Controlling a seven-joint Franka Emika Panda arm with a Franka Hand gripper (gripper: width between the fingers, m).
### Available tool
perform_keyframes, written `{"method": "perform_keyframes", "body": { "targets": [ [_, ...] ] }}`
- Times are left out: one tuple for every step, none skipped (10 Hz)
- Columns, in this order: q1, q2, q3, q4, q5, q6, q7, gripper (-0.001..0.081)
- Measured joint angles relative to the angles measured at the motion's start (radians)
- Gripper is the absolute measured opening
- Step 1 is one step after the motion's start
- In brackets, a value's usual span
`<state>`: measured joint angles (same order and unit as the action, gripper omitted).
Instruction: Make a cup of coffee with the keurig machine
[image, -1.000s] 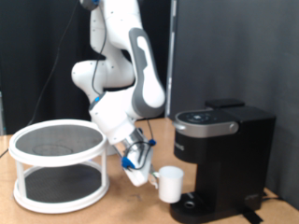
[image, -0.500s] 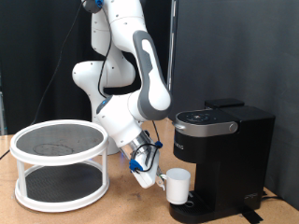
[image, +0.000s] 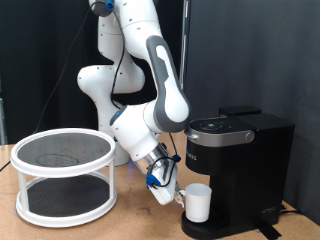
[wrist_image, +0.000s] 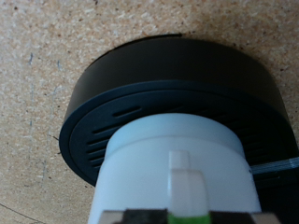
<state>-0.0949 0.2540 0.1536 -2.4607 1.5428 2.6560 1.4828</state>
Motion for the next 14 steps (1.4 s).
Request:
{"method": "perform_keyframes", "body": {
  "targets": [
    [0.0, 0.001, 0.001, 0.001, 0.003, 0.0, -0.003, 0.0007],
    [0.0, 0.001, 0.001, 0.001, 0.005, 0.0, -0.007, 0.0007],
    [0.0, 0.001, 0.001, 0.001, 0.006, 0.0, -0.011, 0.0007],
    [0.0, 0.001, 0.001, 0.001, 0.007, 0.0, -0.011, 0.0206],
    [-0.001, 0.002, 0.001, 0.001, 0.007, 0.0, -0.011, 0.0206],
    [-0.002, 0.002, 0.001, 0.0, 0.007, 0.0, -0.01, 0.0379],
    [-0.003, 0.002, -0.002, -0.005, -0.003, 0.001, 0.003, 0.0379],
    [-0.003, 0.002, -0.01, -0.015, -0.035, 0.001, 0.03, 0.0554],
    [-0.006, 0.001, -0.017, -0.028, -0.08, 0.001, 0.06, 0.0689],
    [-0.012, -0.004, -0.026, -0.045, -0.123, -0.009, 0.081, 0.0689],
    [-0.022, -0.015, -0.037, -0.061, -0.154, -0.033, 0.087, 0.0725],
    [-0.035, -0.03, -0.049, -0.079, -0.175, -0.064, 0.087, 0.0725],
    [-0.048, -0.048, -0.058, -0.095, -0.193, -0.091, 0.086, 0.0733],
    [-0.058, -0.067, -0.066, -0.11, -0.199, -0.104, 0.081, 0.0733]
  ]
}}
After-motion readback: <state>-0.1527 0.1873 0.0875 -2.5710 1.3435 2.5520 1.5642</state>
